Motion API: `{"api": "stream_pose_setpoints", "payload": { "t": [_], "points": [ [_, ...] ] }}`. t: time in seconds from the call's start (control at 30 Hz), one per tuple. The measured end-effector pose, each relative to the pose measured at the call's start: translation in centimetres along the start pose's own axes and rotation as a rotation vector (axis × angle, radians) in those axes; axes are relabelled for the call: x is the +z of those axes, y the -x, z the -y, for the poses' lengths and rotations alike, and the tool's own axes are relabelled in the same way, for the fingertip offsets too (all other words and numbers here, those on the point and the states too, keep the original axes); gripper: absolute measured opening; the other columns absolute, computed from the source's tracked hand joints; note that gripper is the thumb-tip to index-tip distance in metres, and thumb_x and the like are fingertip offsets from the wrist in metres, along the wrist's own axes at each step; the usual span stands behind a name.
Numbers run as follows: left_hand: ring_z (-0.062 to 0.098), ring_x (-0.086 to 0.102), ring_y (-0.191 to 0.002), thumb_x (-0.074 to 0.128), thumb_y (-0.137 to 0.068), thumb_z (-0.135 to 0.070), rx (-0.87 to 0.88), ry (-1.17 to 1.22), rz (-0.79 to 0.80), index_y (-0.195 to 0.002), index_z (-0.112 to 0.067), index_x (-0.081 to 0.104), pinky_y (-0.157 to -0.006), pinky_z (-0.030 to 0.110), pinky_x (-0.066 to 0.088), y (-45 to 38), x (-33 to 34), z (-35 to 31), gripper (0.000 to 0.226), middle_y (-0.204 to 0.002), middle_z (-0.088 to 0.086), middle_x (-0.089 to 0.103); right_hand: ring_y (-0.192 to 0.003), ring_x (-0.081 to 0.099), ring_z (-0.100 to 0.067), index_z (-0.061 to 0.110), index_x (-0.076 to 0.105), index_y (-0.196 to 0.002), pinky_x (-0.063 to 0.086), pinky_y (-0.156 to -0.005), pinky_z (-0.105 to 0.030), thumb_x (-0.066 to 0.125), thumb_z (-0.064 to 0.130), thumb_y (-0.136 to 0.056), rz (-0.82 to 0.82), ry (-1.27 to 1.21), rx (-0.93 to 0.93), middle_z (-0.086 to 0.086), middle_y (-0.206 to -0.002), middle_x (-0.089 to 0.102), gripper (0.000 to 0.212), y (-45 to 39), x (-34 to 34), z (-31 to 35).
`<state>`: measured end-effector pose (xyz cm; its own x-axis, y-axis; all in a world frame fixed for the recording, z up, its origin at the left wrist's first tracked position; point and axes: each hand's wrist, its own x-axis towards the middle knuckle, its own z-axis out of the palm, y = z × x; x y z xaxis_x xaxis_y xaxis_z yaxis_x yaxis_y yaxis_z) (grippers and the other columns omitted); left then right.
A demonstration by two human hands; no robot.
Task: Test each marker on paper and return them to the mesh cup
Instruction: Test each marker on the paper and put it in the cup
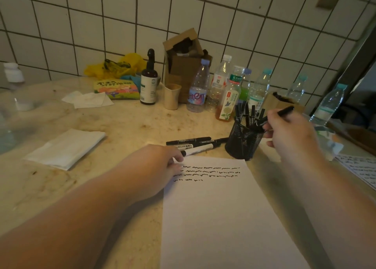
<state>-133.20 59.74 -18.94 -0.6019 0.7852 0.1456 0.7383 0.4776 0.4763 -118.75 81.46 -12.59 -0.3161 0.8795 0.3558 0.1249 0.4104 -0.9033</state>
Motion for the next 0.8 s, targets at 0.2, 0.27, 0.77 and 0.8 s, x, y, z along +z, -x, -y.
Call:
{"api": "stream_pose_setpoints", "payload": {
  "t": [0.2, 0.27, 0.77, 0.8],
  "points": [
    [0.002, 0.059, -0.084, 0.050, -0.096, -0.043, 0.011, -0.011, -0.010, -0.113, -0.039, 0.061, -0.069, 0.020, 0.047, 0.0, -0.2, -0.1, 0.021, -0.094, -0.020, 0.064, -0.076, 0.066, -0.022, 0.023, 0.069, -0.085, 0.057, -0.074, -0.043, 0.060, 0.036, -0.096, 0.078, 0.290, -0.044, 0.000, -0.080, 0.070, 0.019, -2.7, 0.2, 2.0],
    [0.003, 0.059, -0.084, 0.050, -0.096, -0.042, 0.008, -0.012, -0.014, -0.113, -0.038, 0.061, -0.070, 0.020, 0.048, 0.1, -0.2, -0.2, 0.021, -0.096, -0.019, 0.064, -0.080, 0.067, -0.025, 0.018, 0.071, -0.091, 0.054, -0.078, -0.044, 0.063, 0.038, -0.093, 0.112, 0.419, -0.068, 0.001, -0.080, 0.069, 0.022, -3.3, 0.5, 2.3],
    [0.007, 0.059, -0.086, 0.047, -0.096, -0.042, -0.022, -0.081, 0.010, -0.110, -0.038, 0.062, -0.081, 0.029, 0.054, -0.1, -0.4, -0.7, 0.022, -0.097, -0.014, 0.066, -0.110, 0.042, -0.015, 0.032, 0.062, -0.112, 0.040, -0.095, -0.033, 0.056, 0.024, -0.097, 0.694, 0.851, -0.563, 0.010, -0.110, 0.051, 0.017, 2.5, 8.8, -3.1],
    [0.007, 0.059, -0.086, 0.046, -0.096, -0.042, -0.016, -0.082, 0.015, -0.110, -0.038, 0.062, -0.081, 0.030, 0.053, 0.0, -0.5, -0.7, 0.021, -0.097, -0.014, 0.066, -0.107, 0.041, -0.014, 0.034, 0.060, -0.108, 0.041, -0.092, -0.032, 0.057, 0.025, -0.097, 0.684, 0.848, -0.541, 0.011, -0.107, 0.048, 0.014, 2.6, 8.8, -3.3]
  ]
}}
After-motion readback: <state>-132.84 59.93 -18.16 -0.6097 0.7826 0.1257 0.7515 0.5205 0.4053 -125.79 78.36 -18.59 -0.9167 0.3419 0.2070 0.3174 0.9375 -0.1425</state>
